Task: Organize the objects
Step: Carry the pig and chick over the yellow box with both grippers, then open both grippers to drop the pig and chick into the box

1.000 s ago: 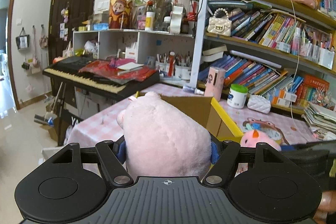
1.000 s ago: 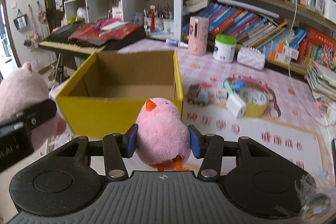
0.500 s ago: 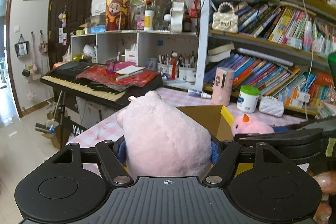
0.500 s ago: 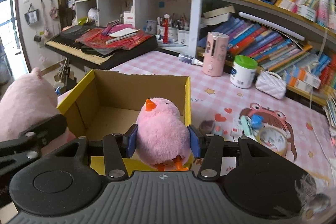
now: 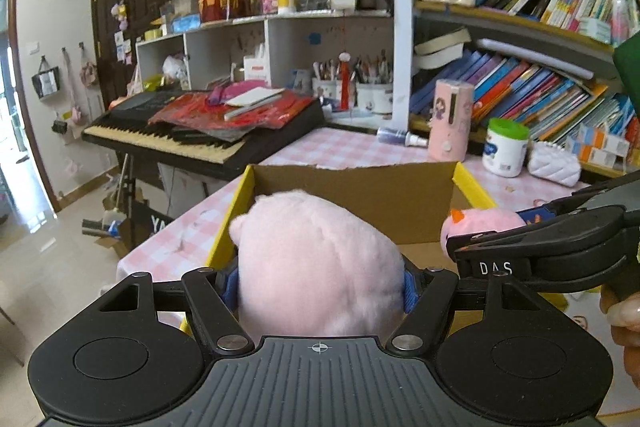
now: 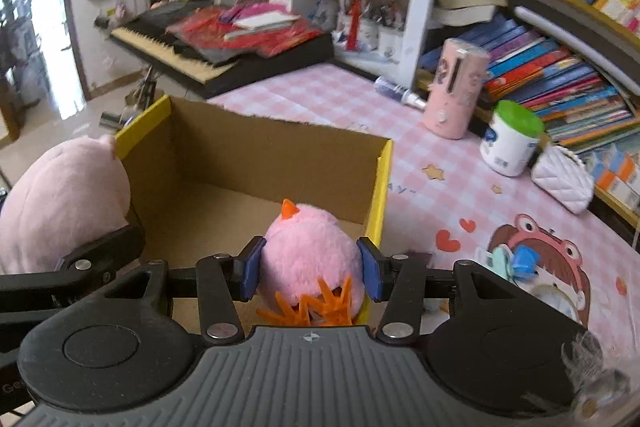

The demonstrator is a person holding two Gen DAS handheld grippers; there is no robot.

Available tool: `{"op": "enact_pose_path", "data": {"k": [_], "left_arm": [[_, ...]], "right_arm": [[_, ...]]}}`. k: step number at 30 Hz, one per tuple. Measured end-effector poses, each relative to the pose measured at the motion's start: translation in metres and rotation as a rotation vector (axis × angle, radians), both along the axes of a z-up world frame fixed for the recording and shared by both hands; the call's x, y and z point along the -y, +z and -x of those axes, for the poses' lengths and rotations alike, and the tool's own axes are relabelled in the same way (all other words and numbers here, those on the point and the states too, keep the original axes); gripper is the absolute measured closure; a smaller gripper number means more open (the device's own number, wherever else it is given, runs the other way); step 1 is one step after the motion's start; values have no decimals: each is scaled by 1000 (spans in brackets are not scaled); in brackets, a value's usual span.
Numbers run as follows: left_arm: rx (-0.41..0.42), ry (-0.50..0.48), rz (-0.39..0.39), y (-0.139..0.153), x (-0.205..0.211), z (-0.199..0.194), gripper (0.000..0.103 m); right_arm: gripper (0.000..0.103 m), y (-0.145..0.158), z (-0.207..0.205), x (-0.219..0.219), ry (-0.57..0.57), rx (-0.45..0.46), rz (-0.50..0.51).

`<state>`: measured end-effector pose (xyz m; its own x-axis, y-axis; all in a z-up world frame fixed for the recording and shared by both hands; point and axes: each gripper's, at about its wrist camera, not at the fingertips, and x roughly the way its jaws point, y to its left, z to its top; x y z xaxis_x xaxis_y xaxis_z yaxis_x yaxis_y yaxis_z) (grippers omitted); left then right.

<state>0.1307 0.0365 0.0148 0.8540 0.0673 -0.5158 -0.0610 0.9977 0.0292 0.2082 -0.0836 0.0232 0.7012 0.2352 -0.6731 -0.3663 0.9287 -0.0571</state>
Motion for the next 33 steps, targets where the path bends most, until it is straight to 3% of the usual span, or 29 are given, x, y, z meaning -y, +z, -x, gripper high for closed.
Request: {"op": "enact_pose_path", "data": {"k": [3, 10, 16, 20, 25, 30, 33], "left_arm": [[-35, 15, 17, -6, -1, -9, 32], [-100, 54, 76, -18, -6, -23, 31], [-119, 88, 69, -23, -6, -25, 26], [-110, 106, 67, -23, -7, -22, 23], [-68, 139, 94, -17, -14, -17, 17], [-37, 140, 98, -12, -18, -12, 16], [-30, 131, 93, -9, -17, -10, 15]], "right_arm": [[57, -8, -16, -1, 35, -54, 4], [57, -15, -30, -11, 127, -37, 76], [54, -21, -38, -15, 164, -27, 115], [49, -22, -41, -14, 175, -25, 106], [41, -20, -40, -9, 156, -32, 24], [28, -16, -35, -9, 132, -9, 0], [28, -14, -31, -7, 126, 3, -8]]}}
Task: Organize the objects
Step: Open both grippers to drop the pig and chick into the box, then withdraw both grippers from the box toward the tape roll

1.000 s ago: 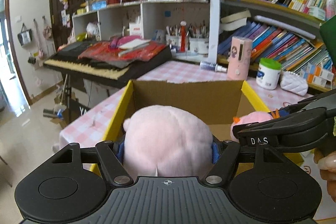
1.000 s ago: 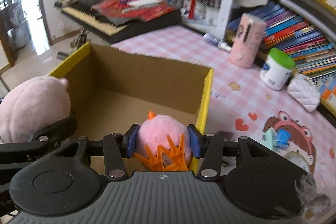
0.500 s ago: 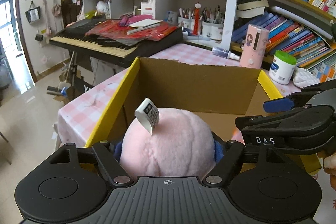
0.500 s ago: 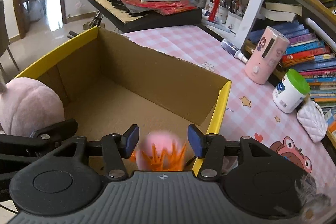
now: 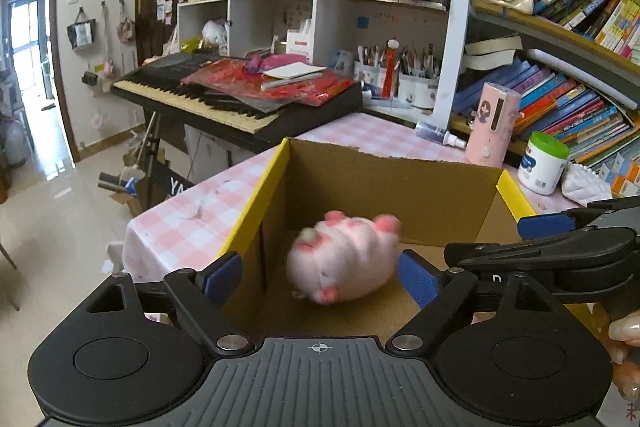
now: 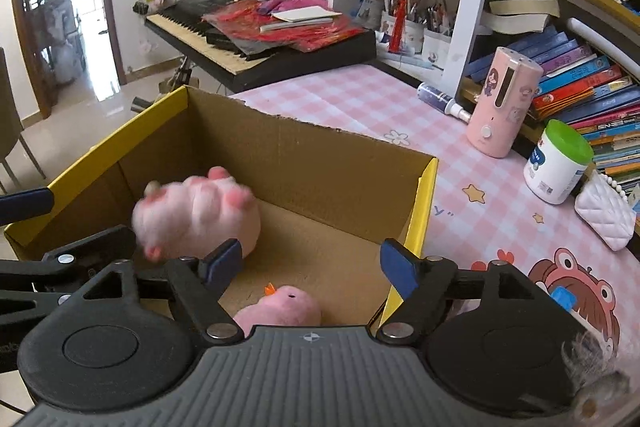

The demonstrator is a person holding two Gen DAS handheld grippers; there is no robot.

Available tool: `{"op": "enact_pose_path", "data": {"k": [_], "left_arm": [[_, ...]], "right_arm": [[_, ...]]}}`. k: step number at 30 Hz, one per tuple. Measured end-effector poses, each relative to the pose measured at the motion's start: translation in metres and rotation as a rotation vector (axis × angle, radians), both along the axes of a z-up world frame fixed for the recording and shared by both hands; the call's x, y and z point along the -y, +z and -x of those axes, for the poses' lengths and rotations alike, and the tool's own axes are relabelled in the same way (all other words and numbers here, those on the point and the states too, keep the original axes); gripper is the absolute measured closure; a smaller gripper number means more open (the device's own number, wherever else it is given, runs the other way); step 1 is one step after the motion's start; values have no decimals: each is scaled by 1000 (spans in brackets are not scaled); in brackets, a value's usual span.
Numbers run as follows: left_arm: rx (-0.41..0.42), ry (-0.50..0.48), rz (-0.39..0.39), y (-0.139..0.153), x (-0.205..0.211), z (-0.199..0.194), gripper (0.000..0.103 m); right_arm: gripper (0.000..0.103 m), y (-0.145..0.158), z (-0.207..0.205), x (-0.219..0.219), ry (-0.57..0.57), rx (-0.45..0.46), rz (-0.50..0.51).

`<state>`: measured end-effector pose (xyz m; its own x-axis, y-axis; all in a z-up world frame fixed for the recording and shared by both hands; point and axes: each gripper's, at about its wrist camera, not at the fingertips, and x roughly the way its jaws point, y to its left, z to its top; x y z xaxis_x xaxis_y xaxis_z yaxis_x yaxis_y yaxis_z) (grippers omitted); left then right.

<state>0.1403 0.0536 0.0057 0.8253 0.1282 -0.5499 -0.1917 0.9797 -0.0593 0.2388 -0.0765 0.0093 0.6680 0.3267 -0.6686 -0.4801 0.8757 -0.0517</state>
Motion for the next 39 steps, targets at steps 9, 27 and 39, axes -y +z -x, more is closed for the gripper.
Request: {"op": "enact_pose_path", "data": {"k": [9, 27, 39], "left_arm": [[61, -27, 0, 13, 4, 13, 12], [177, -58, -2, 31, 3, 69, 10], [166, -41, 25, 28, -4, 108, 10]], "right_arm": [[26, 17, 21, 10, -58, 68, -30], [19, 38, 102, 41, -253, 181, -59], [5, 22, 166, 46, -269, 104, -24]]}}
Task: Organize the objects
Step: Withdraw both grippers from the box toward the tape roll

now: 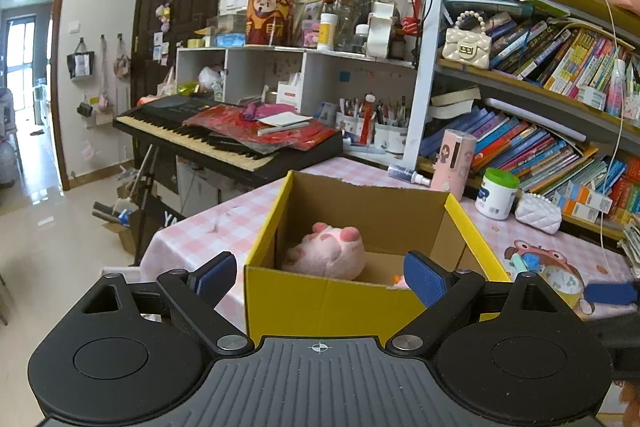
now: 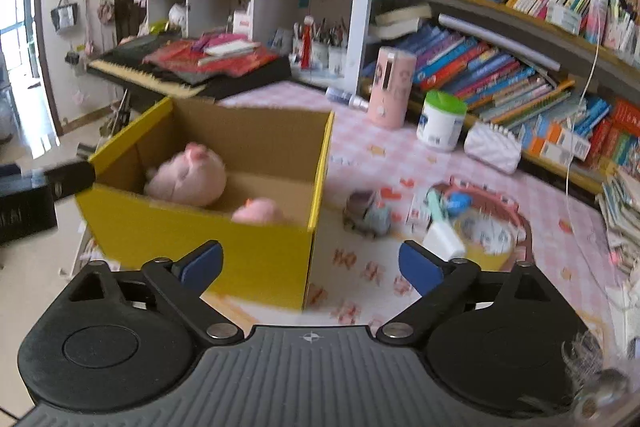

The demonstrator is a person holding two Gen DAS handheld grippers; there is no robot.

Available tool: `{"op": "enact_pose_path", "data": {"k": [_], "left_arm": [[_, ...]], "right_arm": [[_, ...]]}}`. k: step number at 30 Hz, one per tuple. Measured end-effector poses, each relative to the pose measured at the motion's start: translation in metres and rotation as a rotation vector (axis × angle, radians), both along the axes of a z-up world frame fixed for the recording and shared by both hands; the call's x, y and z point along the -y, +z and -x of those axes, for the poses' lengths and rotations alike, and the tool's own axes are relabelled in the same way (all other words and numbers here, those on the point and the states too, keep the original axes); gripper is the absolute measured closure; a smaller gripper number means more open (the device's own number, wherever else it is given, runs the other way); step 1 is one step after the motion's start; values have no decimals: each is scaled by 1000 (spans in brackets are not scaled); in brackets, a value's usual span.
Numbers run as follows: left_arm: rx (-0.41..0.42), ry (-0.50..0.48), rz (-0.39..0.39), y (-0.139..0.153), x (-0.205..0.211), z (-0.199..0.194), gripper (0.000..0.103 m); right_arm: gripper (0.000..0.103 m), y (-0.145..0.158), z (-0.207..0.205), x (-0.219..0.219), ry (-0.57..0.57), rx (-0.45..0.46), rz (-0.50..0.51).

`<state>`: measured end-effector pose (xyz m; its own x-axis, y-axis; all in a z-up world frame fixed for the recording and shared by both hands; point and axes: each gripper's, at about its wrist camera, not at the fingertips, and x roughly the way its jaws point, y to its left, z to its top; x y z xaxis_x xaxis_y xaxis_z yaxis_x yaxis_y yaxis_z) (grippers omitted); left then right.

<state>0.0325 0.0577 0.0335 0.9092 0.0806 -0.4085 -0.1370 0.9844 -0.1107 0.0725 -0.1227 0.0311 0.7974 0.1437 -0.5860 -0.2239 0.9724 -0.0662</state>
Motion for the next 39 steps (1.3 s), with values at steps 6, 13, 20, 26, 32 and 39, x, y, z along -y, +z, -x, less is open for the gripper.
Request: {"op": "enact_pose_path", "data": {"k": [6, 13, 20, 26, 32, 39], "left_arm": [[-8, -6, -9, -1, 1, 6, 10], [-29, -11, -37, -3, 1, 4, 10], [-24, 4, -45, -3, -2, -1, 10], [-24, 23, -41, -4, -5, -4, 10], [-32, 24, -43, -5, -5, -6, 10], [-62, 1, -41, -8, -2, -4, 10]], "right_arm": [[4, -20, -3, -6, 3, -90, 23], [7, -27, -30, 1, -80, -98, -7], [7, -22, -56, 1, -102, -76, -22], [8, -22, -71, -5, -103, -63, -7], [8, -20, -84, 0, -129, -53, -19], [8, -13, -62, 7, -146, -45, -49]]}}
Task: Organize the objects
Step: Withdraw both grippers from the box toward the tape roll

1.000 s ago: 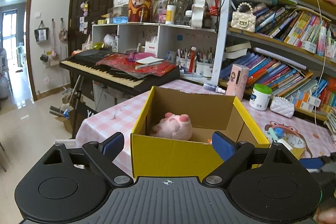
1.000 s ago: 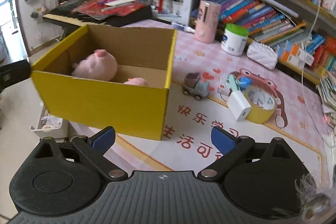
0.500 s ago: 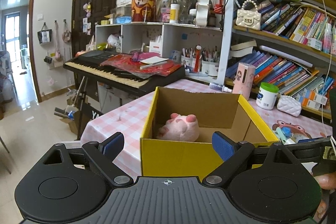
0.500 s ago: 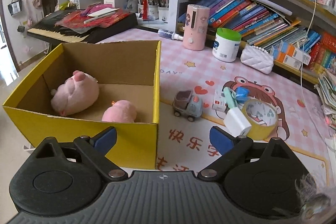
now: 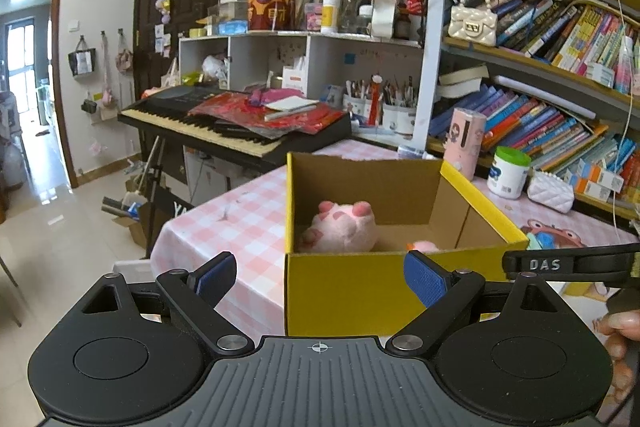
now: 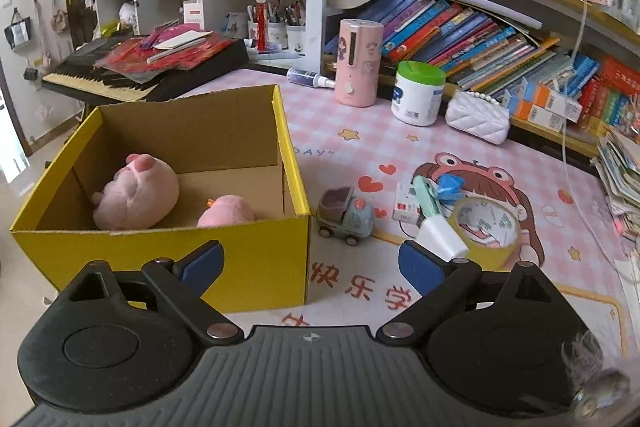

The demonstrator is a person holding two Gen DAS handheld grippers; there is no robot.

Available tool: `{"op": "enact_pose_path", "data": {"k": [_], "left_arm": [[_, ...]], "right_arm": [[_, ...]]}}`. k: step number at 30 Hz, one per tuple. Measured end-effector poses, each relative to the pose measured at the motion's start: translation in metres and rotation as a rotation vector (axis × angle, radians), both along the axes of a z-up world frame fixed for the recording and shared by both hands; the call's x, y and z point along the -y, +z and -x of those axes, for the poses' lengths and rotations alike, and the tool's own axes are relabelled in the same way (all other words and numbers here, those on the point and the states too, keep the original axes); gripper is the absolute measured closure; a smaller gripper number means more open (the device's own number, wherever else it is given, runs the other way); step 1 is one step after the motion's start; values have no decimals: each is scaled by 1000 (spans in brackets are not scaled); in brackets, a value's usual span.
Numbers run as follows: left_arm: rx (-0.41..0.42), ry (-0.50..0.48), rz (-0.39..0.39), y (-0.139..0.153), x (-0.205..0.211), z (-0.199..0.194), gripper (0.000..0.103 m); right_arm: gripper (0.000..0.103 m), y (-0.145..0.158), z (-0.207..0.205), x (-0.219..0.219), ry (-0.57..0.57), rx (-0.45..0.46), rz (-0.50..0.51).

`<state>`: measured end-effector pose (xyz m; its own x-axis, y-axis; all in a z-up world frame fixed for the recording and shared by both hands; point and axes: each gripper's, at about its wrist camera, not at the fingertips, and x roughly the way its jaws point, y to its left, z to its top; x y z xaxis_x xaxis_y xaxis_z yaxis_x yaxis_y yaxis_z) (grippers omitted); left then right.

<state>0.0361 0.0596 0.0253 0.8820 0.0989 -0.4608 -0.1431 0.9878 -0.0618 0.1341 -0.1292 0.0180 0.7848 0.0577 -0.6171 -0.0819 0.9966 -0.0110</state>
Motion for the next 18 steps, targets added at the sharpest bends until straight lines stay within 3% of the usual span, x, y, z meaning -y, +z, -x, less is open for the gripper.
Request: {"op": "enact_pose_path", "data": {"k": [7, 18], "left_arm": [[-55, -12, -6, -5, 2, 13, 10], [-166, -53, -47, -22, 11, 46, 7]], "right_arm": [[8, 3, 44, 6, -44, 6, -22], [5, -10, 116, -4, -97, 8, 56]]}}
